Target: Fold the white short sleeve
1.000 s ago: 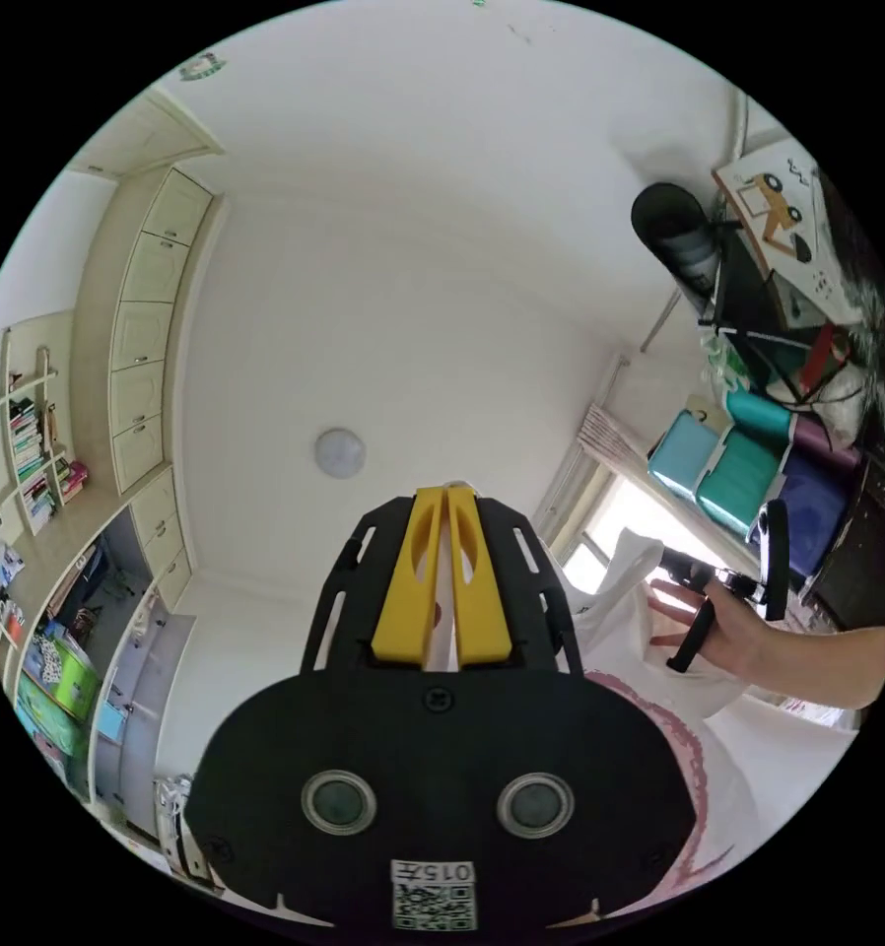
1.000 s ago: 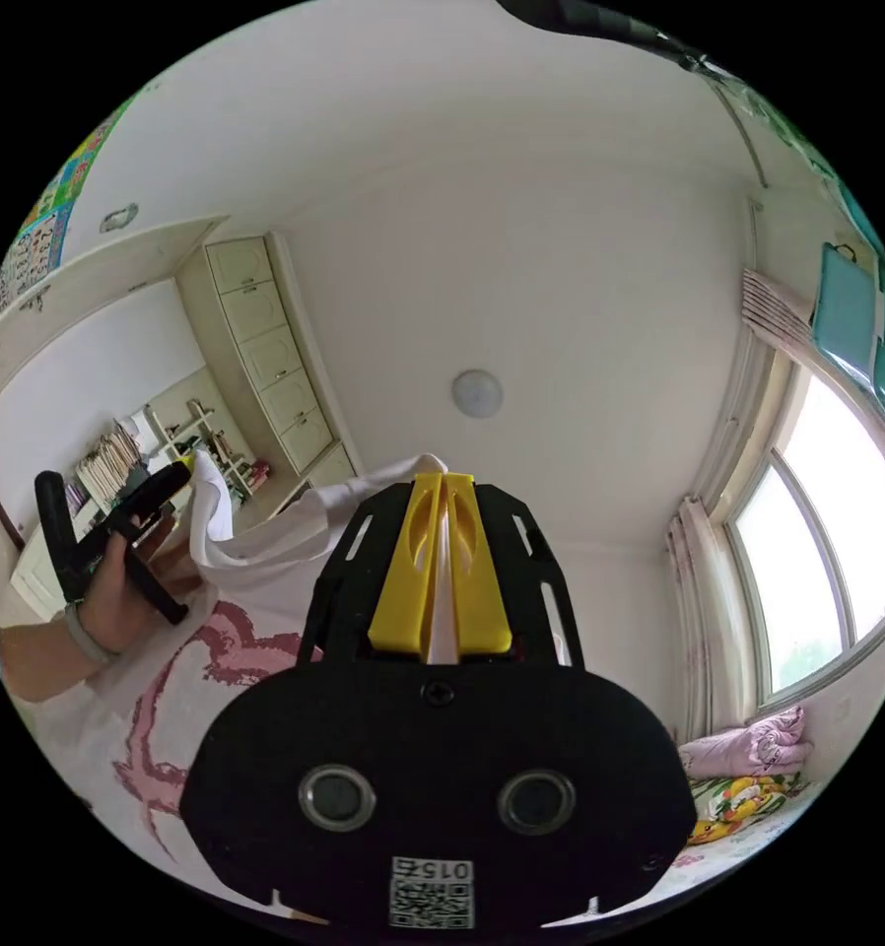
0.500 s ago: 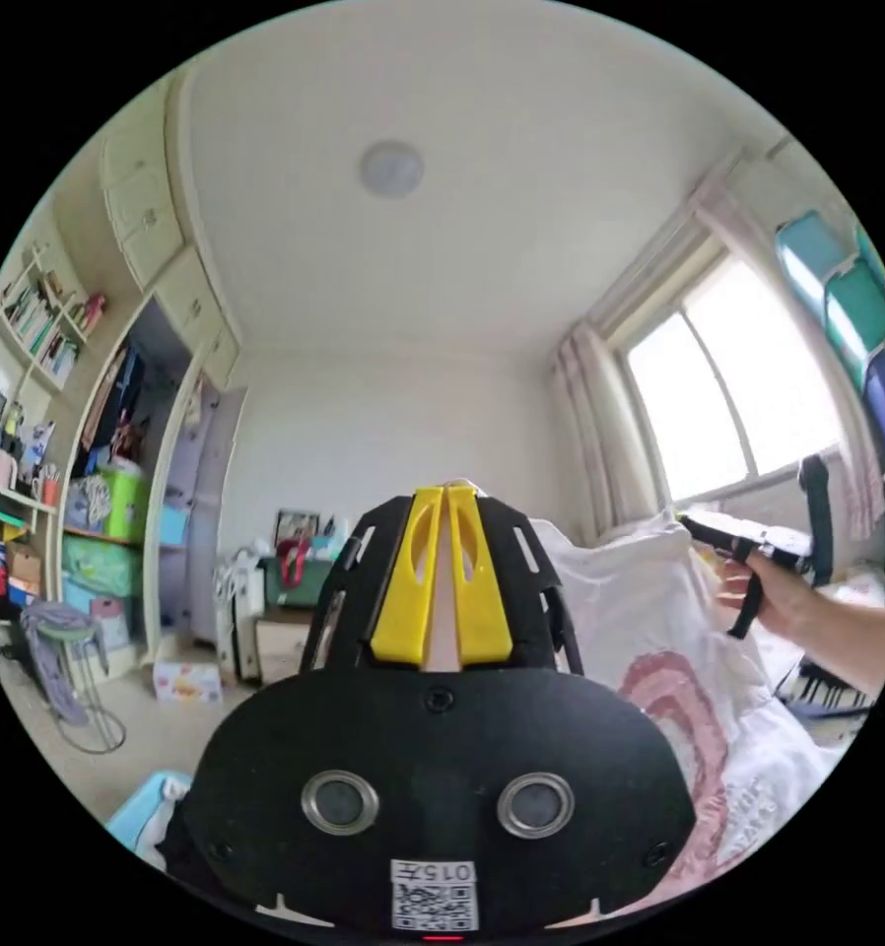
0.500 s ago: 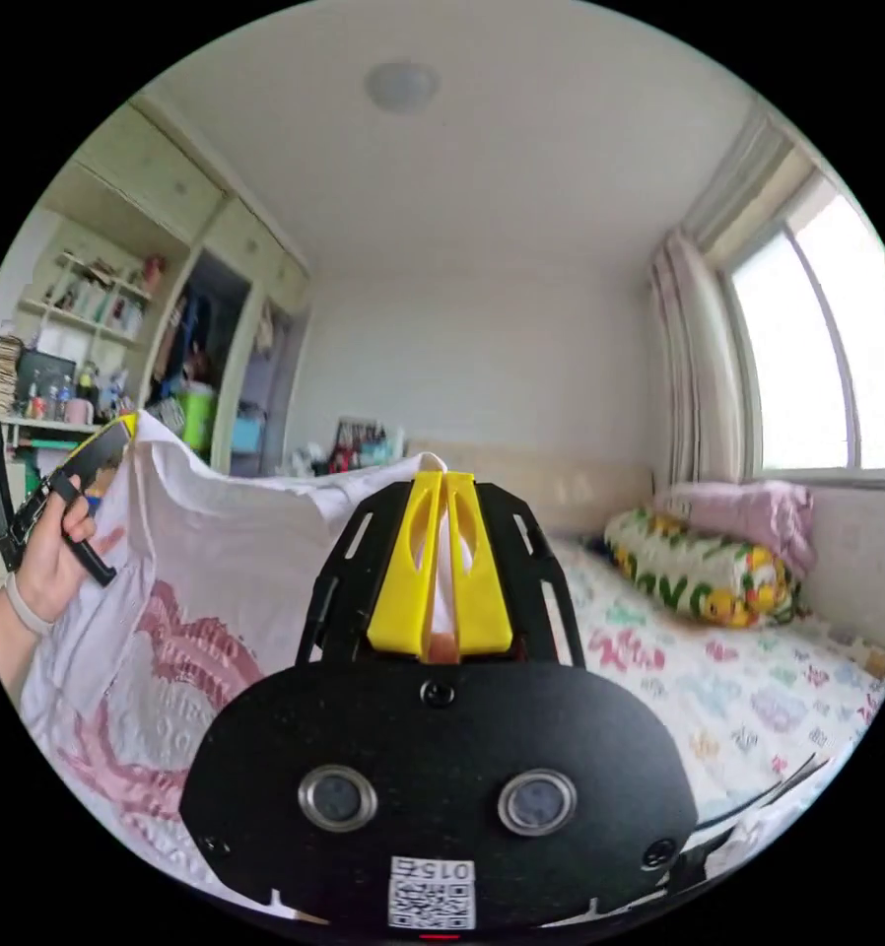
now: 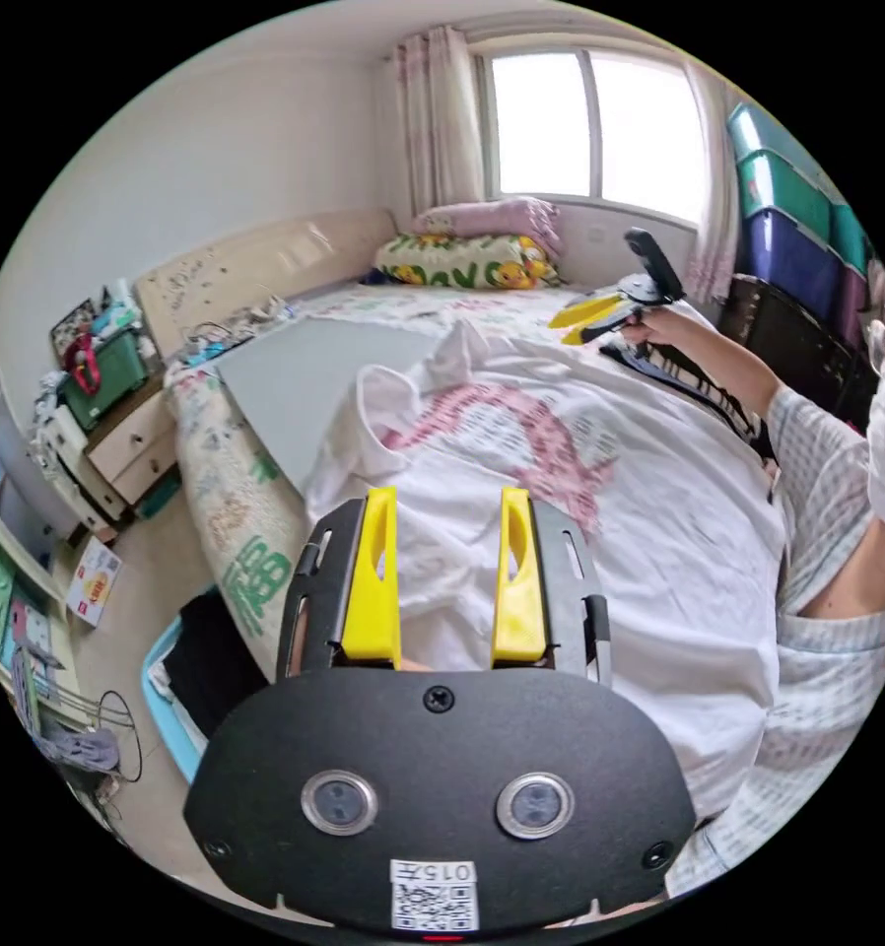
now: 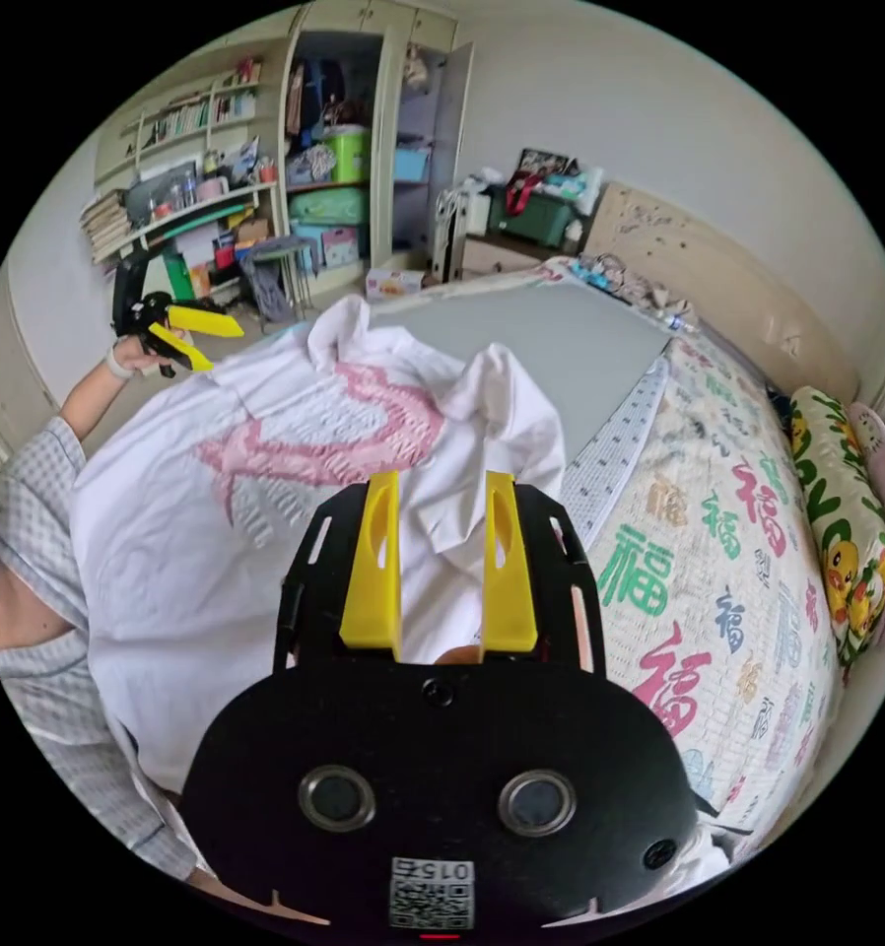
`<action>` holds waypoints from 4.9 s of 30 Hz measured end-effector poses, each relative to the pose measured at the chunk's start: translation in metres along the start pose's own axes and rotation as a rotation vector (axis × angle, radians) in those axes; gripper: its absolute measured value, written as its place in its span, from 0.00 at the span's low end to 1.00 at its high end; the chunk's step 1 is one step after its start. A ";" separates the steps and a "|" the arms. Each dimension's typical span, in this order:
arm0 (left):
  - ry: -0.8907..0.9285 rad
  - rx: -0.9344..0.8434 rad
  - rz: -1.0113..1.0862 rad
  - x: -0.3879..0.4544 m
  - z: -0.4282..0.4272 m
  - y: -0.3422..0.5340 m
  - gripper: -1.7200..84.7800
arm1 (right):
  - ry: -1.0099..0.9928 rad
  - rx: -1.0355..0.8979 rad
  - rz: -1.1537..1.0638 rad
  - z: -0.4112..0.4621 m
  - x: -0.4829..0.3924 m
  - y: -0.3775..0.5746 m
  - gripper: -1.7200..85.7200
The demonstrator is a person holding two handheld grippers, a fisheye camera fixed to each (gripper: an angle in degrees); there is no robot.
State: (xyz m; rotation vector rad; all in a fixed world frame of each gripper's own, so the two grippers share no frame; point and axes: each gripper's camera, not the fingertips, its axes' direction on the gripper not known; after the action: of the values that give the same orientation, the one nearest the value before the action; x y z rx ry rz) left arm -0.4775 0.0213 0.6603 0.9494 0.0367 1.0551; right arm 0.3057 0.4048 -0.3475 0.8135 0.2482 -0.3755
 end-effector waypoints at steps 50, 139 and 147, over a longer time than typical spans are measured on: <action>-0.349 -0.047 -0.405 -0.136 0.119 -0.161 0.08 | 0.358 -0.112 0.361 0.125 0.029 -0.198 0.11; 0.051 0.185 -0.088 0.161 -0.108 -0.313 0.10 | -0.045 0.317 0.812 -0.269 0.138 0.118 0.15; 0.021 0.038 -0.156 0.148 0.124 -0.544 0.12 | -0.104 0.207 0.888 -0.224 0.217 0.061 0.14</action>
State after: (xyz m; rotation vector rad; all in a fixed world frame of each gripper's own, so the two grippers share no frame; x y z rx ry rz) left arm 0.0484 -0.0297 0.4274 0.9541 0.1460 0.9224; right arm 0.5121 0.5601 -0.5330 1.0195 -0.2610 0.3988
